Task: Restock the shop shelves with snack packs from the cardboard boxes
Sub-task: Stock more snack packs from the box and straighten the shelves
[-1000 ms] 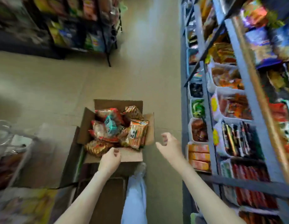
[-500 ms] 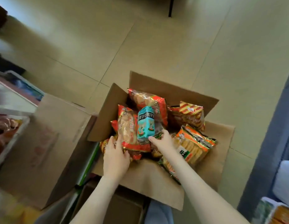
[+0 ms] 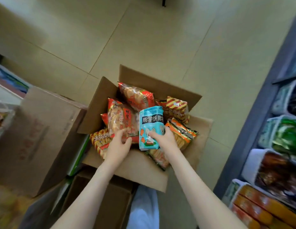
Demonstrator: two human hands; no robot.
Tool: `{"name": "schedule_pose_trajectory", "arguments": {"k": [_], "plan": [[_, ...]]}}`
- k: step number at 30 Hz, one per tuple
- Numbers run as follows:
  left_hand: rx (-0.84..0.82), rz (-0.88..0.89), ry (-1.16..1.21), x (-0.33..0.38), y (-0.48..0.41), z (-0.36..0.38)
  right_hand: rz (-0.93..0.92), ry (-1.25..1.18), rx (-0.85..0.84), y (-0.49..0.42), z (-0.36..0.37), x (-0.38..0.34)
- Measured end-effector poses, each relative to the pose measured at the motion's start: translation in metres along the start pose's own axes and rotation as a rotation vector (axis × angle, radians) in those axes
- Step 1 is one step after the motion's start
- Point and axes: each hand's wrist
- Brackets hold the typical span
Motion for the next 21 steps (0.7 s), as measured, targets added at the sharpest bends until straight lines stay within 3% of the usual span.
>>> {"name": "schedule_pose_trajectory", "arguments": {"k": [2,4,9,14,17,21], "plan": [[-0.128,0.029,0.099,0.027,0.034,0.003,-0.035,-0.072,0.054,0.054,-0.035,-0.026],[-0.200,0.124,0.054,0.056,0.074,0.007,-0.070,-0.125,0.107,0.110,-0.070,-0.049],[-0.232,0.357,-0.143,0.110,0.194,0.022,-0.224,-0.228,0.249,0.267,-0.154,-0.080],[-0.343,0.660,-0.173,0.128,0.359,0.046,-0.465,-0.281,0.485,0.456,-0.211,-0.064],[-0.545,0.768,-0.147,0.118,0.470,0.055,-0.610,-0.291,0.591,0.573,-0.218,-0.040],[-0.948,0.830,-0.053,0.092,0.609,0.052,-0.763,-0.276,0.709,0.710,-0.217,-0.007]]}}
Point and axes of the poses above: each hand's wrist, its own y-axis away from the middle knuckle, its own z-axis out of the palm, x = y × z, and after that the axes turned 10 degrees about -z, right-handed
